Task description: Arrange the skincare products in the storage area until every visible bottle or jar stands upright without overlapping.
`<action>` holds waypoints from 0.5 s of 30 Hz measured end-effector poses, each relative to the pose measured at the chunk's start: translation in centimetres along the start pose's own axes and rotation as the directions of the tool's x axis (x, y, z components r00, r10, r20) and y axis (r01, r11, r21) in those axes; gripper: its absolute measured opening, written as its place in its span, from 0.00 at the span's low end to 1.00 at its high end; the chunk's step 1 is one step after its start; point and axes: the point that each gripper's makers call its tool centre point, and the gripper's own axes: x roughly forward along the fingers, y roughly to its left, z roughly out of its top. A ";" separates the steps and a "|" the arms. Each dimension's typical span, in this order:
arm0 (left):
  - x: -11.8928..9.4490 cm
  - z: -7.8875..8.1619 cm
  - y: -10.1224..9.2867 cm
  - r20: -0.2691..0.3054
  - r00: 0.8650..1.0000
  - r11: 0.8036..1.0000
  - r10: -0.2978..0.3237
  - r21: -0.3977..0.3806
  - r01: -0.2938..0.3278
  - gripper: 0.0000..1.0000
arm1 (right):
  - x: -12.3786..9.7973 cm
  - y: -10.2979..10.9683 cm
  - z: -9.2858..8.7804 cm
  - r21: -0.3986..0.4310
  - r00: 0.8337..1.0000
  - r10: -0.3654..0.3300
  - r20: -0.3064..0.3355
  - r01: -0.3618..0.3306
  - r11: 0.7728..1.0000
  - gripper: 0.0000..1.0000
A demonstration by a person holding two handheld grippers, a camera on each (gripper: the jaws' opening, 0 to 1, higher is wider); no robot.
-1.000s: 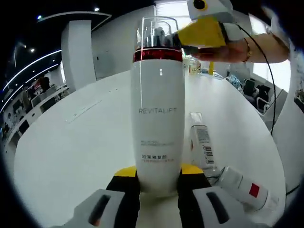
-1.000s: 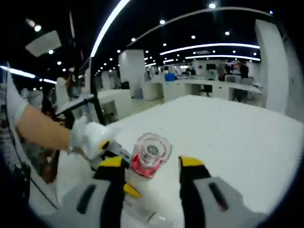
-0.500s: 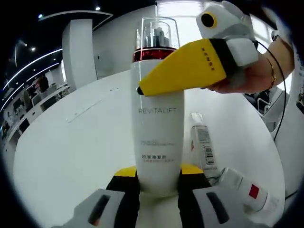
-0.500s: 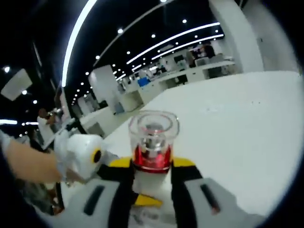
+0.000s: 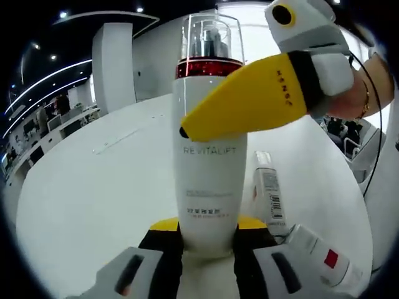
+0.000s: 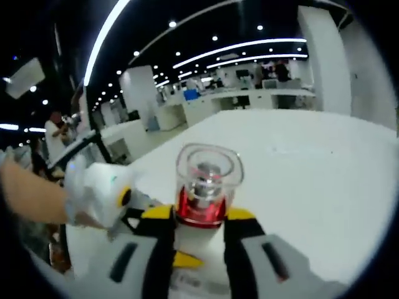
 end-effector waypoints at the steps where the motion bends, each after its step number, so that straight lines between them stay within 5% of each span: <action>1: 0.0 0.0 0.0 0.002 1.000 1.000 0.002 -0.003 -0.002 0.30 | 0.0 0.0 0.0 -0.004 1.000 0.004 0.002 -0.004 1.000 0.27; 15: -1.0 -0.5 -0.2 -0.015 1.000 0.999 0.012 -0.035 -0.012 0.30 | 0.7 3.2 -0.1 -0.240 0.996 0.086 -0.029 -0.091 0.967 0.27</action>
